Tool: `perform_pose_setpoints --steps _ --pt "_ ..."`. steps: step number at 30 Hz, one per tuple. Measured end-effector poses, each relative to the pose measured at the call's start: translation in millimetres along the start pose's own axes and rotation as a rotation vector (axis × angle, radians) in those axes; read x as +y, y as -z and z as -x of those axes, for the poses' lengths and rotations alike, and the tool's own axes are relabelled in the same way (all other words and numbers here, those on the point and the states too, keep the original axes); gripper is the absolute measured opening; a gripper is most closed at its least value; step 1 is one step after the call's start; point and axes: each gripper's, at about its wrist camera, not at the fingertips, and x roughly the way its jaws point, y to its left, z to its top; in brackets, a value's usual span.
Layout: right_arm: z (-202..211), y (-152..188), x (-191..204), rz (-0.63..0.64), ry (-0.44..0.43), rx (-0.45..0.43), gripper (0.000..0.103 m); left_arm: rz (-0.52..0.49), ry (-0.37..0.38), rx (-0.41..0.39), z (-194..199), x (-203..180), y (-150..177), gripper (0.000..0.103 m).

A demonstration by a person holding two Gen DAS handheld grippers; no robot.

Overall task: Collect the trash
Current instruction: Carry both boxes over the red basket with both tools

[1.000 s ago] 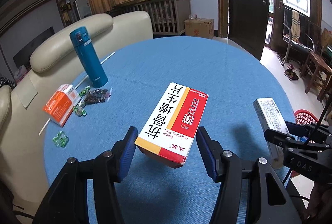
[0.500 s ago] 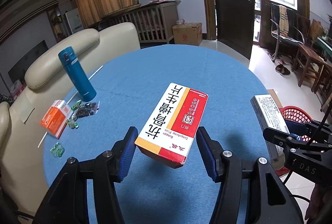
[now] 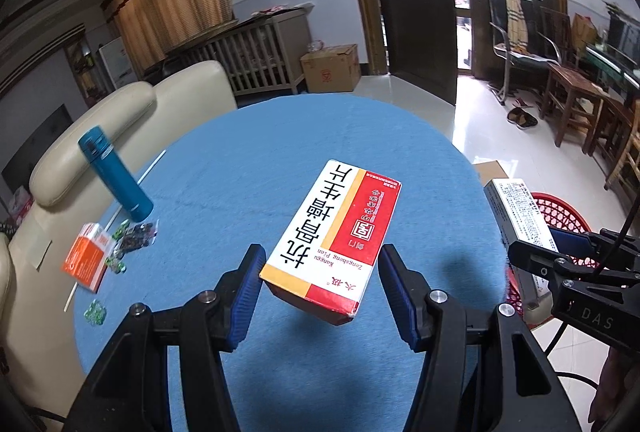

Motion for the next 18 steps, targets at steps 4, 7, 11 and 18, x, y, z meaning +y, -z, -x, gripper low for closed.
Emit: perform_pose_setpoints --steps 4,7,11,18 --pt "7.1 1.9 -19.3 -0.036 0.014 -0.012 0.049 -0.036 0.013 -0.005 1.2 -18.9 -5.0 0.060" --pt "10.2 3.8 -33.3 -0.063 0.018 -0.016 0.049 -0.067 0.022 -0.010 2.0 -33.8 -9.1 0.060" --pt "15.6 5.9 -51.2 -0.099 0.025 -0.025 0.049 -0.103 0.029 -0.018 2.9 -49.3 -13.4 0.060" --pt "25.1 7.9 -78.2 -0.159 0.037 -0.044 0.049 -0.165 0.042 -0.025 2.1 -76.9 -21.6 0.060"
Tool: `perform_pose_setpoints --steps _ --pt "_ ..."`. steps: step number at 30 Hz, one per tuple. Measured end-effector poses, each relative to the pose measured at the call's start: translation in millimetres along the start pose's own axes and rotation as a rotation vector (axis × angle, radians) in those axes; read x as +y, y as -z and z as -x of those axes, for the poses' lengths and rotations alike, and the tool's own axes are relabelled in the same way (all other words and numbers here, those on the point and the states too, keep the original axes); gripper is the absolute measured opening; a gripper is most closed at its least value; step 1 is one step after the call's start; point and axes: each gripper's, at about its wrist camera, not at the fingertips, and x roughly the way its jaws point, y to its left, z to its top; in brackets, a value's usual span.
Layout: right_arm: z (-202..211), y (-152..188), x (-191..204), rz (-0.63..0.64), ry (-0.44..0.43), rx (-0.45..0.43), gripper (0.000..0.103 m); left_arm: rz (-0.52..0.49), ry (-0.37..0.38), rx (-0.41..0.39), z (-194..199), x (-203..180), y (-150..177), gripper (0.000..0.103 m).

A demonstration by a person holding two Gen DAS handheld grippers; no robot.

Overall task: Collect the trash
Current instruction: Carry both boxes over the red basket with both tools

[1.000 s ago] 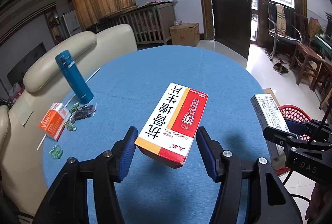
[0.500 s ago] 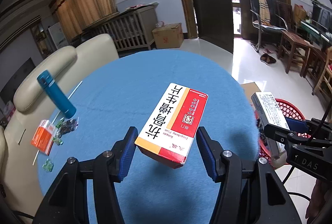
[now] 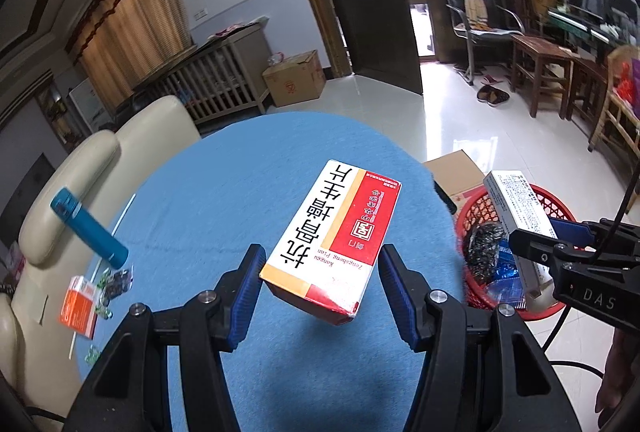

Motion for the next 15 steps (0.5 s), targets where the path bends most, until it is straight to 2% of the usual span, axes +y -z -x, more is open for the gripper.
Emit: perform_pose_setpoints --steps 15 --pt "5.8 0.8 -61.5 -0.144 0.019 -0.010 0.049 -0.123 0.046 0.010 -12.4 -64.1 -19.5 0.060"
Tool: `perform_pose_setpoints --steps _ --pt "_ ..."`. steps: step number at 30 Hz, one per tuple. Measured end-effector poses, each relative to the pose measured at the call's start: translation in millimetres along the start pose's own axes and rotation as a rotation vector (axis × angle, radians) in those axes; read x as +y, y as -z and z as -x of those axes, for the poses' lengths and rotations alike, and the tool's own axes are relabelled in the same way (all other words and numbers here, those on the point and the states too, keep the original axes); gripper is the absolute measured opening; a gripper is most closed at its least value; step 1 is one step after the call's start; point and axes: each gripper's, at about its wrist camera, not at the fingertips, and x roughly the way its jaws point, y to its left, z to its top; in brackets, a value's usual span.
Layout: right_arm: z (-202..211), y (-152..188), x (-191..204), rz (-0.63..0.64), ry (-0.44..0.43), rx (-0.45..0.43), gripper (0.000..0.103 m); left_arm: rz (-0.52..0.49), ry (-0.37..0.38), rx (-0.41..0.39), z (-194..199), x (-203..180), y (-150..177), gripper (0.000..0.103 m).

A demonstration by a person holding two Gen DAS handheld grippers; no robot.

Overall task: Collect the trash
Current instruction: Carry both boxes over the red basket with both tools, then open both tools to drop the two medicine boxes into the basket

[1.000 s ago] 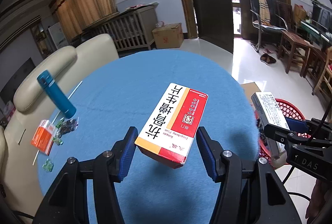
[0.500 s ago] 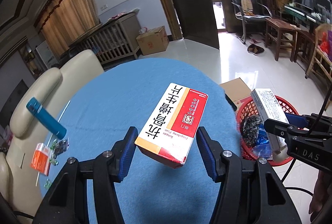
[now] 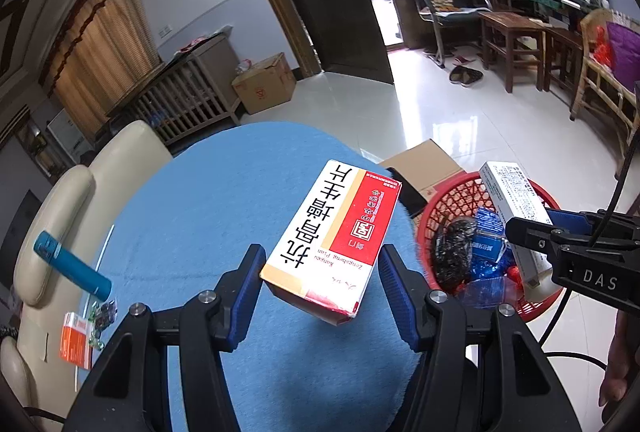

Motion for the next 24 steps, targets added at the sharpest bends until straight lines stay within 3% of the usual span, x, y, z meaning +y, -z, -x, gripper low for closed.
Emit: perform_pose_setpoints --steps 17,24 --pt "-4.8 8.4 -99.8 -0.230 0.040 0.028 0.049 -0.133 0.160 0.048 -34.4 -90.1 -24.6 0.060" --pt "-10.8 13.2 -129.5 -0.312 0.037 0.051 0.049 -0.130 0.256 0.101 -54.0 -102.6 -24.5 0.061"
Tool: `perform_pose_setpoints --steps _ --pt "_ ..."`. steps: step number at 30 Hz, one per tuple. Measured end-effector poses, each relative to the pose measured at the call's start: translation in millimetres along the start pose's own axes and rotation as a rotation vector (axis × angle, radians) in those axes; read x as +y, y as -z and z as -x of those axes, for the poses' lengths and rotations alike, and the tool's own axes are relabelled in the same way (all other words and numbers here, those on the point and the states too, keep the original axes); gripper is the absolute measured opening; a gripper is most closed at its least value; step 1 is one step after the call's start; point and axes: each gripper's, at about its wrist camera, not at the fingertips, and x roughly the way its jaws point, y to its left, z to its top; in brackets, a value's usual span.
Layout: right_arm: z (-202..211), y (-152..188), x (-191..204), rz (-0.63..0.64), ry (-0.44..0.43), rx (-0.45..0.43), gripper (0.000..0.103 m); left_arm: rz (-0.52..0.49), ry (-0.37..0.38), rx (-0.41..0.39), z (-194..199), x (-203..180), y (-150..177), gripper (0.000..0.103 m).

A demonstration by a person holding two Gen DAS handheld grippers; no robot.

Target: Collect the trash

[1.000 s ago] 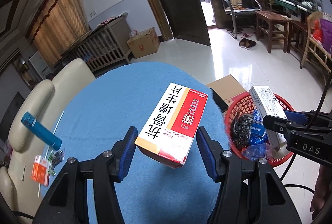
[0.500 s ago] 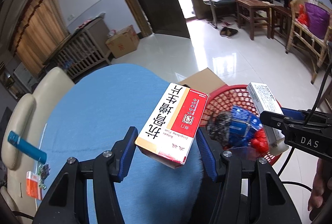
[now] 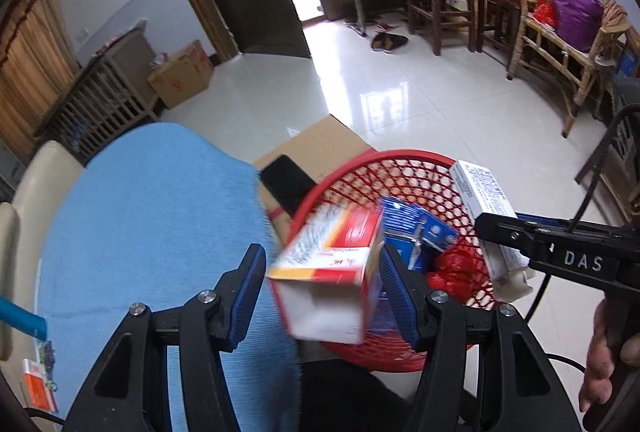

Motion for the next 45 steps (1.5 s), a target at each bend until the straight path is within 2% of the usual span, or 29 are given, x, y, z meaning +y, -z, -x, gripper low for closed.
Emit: perform_pose_setpoints --steps 4,6,9,14,17,21,28,35,45 --pt "-9.0 0.0 -13.6 -0.058 -0.004 0.036 0.051 0.004 0.020 0.014 -5.1 0.2 3.0 0.065" --pt "-14.2 0.3 -17.1 -0.085 -0.014 0.063 0.057 0.006 0.016 0.013 -2.8 4.6 6.2 0.066" --pt "-18.5 2.7 -13.2 -0.088 -0.035 0.090 0.059 0.035 -0.008 0.004 7.3 18.3 12.1 0.066" --pt "-14.0 6.6 19.6 -0.018 -0.059 0.090 0.059 0.111 -0.100 -0.042 39.9 61.1 29.5 0.068" --pt "-9.3 13.7 54.1 0.069 -0.068 0.079 0.059 0.186 -0.154 -0.060 62.3 92.7 47.8 0.069" --pt "-0.9 29.7 113.2 0.235 -0.079 0.061 0.059 0.319 -0.231 -0.074 95.3 141.1 80.4 0.078" --pt "20.7 85.8 228.9 0.530 -0.097 -0.007 0.062 0.514 -0.383 -0.110 156.1 204.5 143.6 0.078" --pt "42.5 141.3 306.7 0.702 -0.113 -0.061 0.062 0.619 -0.491 -0.163 205.8 228.0 190.3 0.079" --pt "78.2 186.0 366.3 0.797 -0.138 -0.168 0.064 0.696 -0.568 -0.233 252.5 246.8 232.2 0.084"
